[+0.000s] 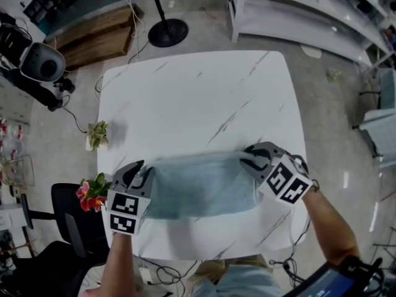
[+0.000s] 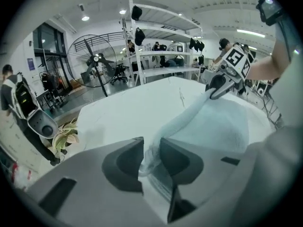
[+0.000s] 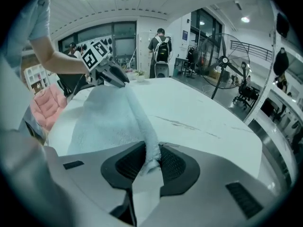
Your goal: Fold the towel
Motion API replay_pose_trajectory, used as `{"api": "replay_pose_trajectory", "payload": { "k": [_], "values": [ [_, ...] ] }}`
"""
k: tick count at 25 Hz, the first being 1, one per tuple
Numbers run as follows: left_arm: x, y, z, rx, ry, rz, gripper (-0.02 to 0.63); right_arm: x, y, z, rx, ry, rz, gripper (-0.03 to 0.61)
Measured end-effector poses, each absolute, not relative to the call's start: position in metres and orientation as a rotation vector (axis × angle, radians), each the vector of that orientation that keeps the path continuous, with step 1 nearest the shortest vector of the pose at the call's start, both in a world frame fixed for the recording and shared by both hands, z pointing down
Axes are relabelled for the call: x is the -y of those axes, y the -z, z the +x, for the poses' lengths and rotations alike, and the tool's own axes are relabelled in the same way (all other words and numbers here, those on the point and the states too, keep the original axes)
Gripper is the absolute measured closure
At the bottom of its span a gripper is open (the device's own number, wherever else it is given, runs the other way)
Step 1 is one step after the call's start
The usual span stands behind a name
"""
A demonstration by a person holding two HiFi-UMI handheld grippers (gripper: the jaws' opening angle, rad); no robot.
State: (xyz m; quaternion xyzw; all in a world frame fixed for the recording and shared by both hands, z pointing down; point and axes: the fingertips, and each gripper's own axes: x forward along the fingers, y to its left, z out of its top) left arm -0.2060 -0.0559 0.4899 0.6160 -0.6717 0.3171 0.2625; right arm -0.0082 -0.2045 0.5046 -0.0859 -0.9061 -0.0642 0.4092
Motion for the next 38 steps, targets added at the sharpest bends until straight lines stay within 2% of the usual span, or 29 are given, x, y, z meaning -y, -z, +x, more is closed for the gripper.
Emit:
{"api": "replay_pose_trajectory", "payload": {
  "k": [4,6,9,13,18,23,28,38],
  "values": [
    [0.052,-0.458,-0.207,1.872,-0.753,1.662,0.454,0.205,-0.481,-0.006,2.352,0.015,-0.223,0.418],
    [0.051,-0.442,-0.208,1.912,-0.725,1.663,0.446,0.210,-0.470,-0.007,2.388,-0.025,-0.207,0.399],
    [0.051,-0.435,-0.213,1.937,-0.755,1.660,0.437,0.214,-0.456,-0.007,2.419,-0.011,-0.162,0.394],
    [0.047,-0.416,-0.215,2.020,-0.812,1.660,0.428,0.194,-0.441,-0.008,2.436,0.129,-0.153,0.424],
    [0.039,-0.410,-0.168,1.952,-0.810,1.750,0.480,0.122,-0.436,-0.008,2.441,0.164,-0.328,0.452],
    [0.010,-0.455,-0.108,1.769,-0.793,1.841,0.525,0.083,-0.458,0.004,2.397,0.182,-0.385,0.469],
    [-0.022,-0.515,-0.107,1.700,-0.908,1.773,0.572,0.085,-0.504,0.028,2.305,0.182,-0.299,0.483],
    [-0.031,-0.517,-0.110,1.724,-0.860,1.747,0.575,0.080,-0.525,0.060,2.256,0.143,-0.221,0.512]
  ]
}}
